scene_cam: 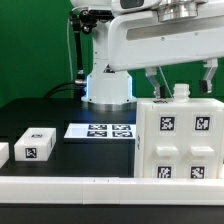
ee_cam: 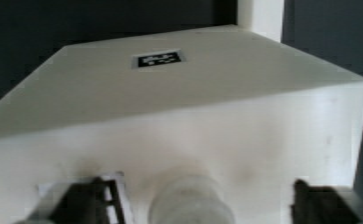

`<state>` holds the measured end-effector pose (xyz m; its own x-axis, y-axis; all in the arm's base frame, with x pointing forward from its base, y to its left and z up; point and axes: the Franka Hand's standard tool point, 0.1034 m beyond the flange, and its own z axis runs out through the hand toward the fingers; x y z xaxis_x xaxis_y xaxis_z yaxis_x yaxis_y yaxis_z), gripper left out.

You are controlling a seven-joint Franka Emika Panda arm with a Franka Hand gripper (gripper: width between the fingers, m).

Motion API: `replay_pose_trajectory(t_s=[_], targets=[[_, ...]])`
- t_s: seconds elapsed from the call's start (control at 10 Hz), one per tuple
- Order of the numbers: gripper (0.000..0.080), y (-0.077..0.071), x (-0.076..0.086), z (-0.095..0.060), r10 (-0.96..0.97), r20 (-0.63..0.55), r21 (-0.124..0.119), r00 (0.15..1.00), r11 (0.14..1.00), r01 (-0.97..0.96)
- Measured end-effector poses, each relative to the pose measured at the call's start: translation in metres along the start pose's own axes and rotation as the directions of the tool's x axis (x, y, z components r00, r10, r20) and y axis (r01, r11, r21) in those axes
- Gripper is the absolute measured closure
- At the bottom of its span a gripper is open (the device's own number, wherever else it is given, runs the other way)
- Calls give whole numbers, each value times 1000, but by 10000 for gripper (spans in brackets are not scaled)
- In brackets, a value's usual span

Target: Assemble cabinet

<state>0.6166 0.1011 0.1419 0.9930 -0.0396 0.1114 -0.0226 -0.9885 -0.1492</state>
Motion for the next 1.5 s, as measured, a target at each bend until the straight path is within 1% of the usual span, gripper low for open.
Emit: replay_pose_trajectory(t_s=[0.1,0.2,0.5,0.6,0.8,0.9,1.0,1.4,1.5], targets=[[178,0,0,0,0,0,0,1000,1000,0],[159,0,0,0,0,0,0,1000,1000,0],[151,1,-1,-2,0,7,-2,1000,1000,1],[151,7,-2,-13,-3,26,-5,1000,1000,4],[151,28,-2,-44,-13,22,-15,1000,1000,13],[151,38,-7,-54,-9,22,-20,1000,1000,9],[151,43,-8,-58,-2,18,-23,1000,1000,3],[151,42,-9,-54,-5,23,-23,1000,1000,6],[151,46,-11,-53,-20,23,-24,1000,1000,21]])
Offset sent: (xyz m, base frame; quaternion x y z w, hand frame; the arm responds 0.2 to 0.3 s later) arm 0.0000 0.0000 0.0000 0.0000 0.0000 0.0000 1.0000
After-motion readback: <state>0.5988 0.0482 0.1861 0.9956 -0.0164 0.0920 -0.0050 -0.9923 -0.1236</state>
